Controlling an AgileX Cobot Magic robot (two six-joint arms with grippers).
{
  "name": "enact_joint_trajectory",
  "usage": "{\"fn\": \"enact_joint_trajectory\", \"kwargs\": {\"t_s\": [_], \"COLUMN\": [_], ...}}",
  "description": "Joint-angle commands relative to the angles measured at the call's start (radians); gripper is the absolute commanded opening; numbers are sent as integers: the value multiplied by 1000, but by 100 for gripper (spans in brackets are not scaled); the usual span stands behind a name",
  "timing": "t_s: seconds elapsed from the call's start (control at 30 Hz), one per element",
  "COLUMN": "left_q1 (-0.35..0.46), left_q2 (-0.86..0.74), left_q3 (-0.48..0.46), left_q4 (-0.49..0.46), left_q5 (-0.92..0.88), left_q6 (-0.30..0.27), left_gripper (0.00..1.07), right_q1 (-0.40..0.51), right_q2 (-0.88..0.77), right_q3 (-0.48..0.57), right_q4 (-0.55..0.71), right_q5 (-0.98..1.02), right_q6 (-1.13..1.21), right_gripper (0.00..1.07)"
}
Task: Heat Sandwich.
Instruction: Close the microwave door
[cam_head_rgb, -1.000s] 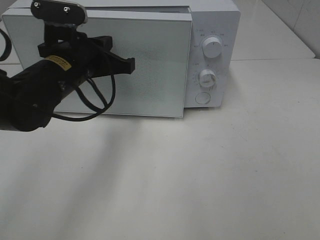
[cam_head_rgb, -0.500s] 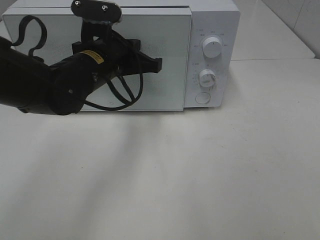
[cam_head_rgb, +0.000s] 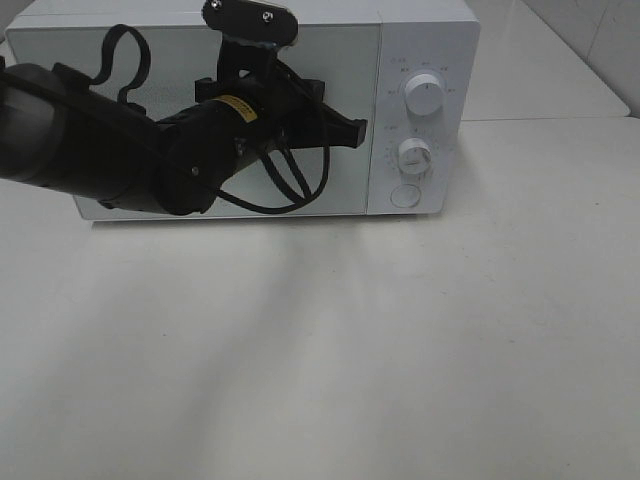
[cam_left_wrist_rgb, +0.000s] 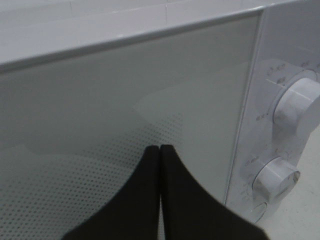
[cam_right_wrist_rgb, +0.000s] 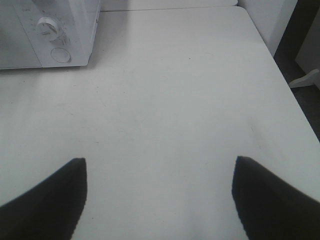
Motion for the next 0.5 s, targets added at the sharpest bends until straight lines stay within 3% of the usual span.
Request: {"fn": "enact_joint_trajectory", "kwargs": {"t_s": [0.03,0.5], "left_q1": [36,26], "left_q2": [9,-6], "left_q3": [-43,-30], "left_q4": [-96,-102], "left_q5": [-75,-49], "left_q6": [6,8], "left_gripper": [0,0], "right_q1": [-2,-2], "right_q2": [-28,-28], "right_q3": [4,4], "right_q4": [1,1], "right_q5": [-11,-11], "right_q6": [-3,-3], "right_gripper": [76,76]}}
